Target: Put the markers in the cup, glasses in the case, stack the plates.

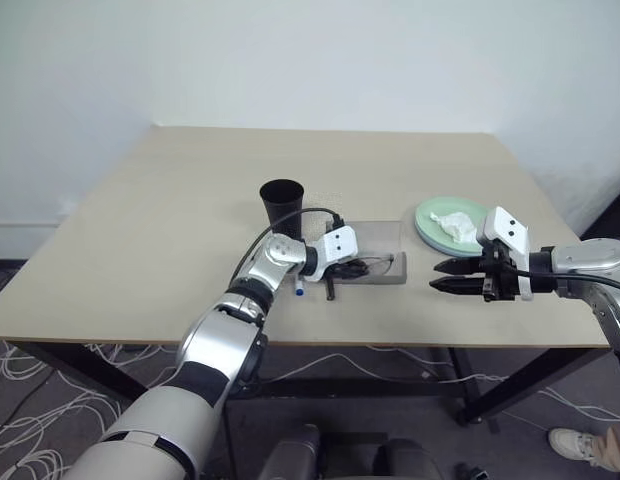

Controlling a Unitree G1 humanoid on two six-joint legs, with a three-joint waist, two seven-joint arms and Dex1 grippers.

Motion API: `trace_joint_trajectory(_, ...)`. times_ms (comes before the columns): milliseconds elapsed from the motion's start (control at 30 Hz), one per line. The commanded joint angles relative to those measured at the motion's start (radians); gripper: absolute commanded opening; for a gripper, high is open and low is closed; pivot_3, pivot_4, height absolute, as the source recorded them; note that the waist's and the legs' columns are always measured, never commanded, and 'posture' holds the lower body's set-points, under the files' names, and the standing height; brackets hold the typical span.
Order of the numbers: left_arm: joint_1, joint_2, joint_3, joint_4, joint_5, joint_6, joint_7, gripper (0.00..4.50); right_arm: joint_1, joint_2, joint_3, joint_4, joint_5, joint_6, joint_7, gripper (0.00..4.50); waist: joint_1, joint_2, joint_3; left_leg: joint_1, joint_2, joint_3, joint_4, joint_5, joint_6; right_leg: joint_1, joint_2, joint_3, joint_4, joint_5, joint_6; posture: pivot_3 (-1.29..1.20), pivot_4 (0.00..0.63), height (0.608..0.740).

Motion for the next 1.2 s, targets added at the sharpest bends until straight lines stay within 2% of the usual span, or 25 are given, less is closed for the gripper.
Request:
trace_joint_trajectory(33,-0.040,0.030,0.018,-0.010,-0.021,0.036,-0.102,0.01,-0.013,0.001,-0.016,-0.025,0.005,-0.015,-0.012,1.66,-0.001,0.000,0.000,0.000,0.000,0.000,0.000,0.000,0.000,0.000,0.000,0.000,0.000,0.000,0.000,0.00,0.000,0.696)
trace_joint_trajectory(500,-0.059,0.027,0.001,-0.071,-0.055,0.169,-0.517,0.01,-0.026,0.011,-0.008,-0.007,0.002,-0.028,-0.017,1.66,0.002,0.000,0.000,-0.001,-0.001,0.001,0.001,0.001,0.002,0.000,0.000,0.000,0.000,0.000,0.000,0.00,0.000,0.696)
trace_joint_trajectory(833,-0.021,0.012,0.000,-0.094,-0.038,0.126,-0.410,0.01,-0.033,0.016,-0.003,-0.004,0.003,-0.030,-0.018,1.66,0.001,0.000,0.000,-0.001,0.000,0.000,0.001,0.001,0.002,0.000,0.000,0.000,0.000,0.000,0.000,0.00,0.000,0.696)
trace_joint_trajectory(1067,-0.004,0.007,-0.018,-0.093,-0.027,0.088,-0.395,0.01,-0.037,0.021,0.002,-0.005,0.003,-0.029,-0.025,1.66,0.003,0.000,0.000,-0.001,-0.001,0.000,0.002,0.001,0.003,0.000,-0.001,0.000,0.000,0.001,0.001,0.00,0.000,0.696)
trace_joint_trajectory(1100,-0.008,0.006,-0.015,-0.092,-0.032,0.091,-0.392,0.61,-0.038,0.022,0.002,-0.003,0.002,-0.029,-0.026,1.66,0.003,0.000,0.000,-0.001,-0.001,0.000,0.002,0.001,0.003,0.000,-0.001,0.000,0.000,0.001,0.001,0.00,0.000,0.696)
trace_joint_trajectory(1133,-0.014,0.006,-0.011,-0.092,-0.036,0.091,-0.385,0.80,-0.038,0.023,0.003,-0.002,0.001,-0.029,-0.027,1.66,0.003,0.000,0.000,-0.001,-0.001,0.000,0.002,0.001,0.003,0.000,-0.001,0.000,0.000,0.001,0.001,0.00,0.000,0.696)
trace_joint_trajectory(1200,-0.028,0.008,0.000,-0.094,-0.046,0.089,-0.371,1.50,-0.038,0.024,0.005,-0.001,0.001,-0.029,-0.029,1.66,0.002,0.000,0.000,-0.001,-0.001,0.000,0.002,0.001,0.003,0.000,0.000,0.000,0.000,0.001,0.001,0.00,0.000,0.696)
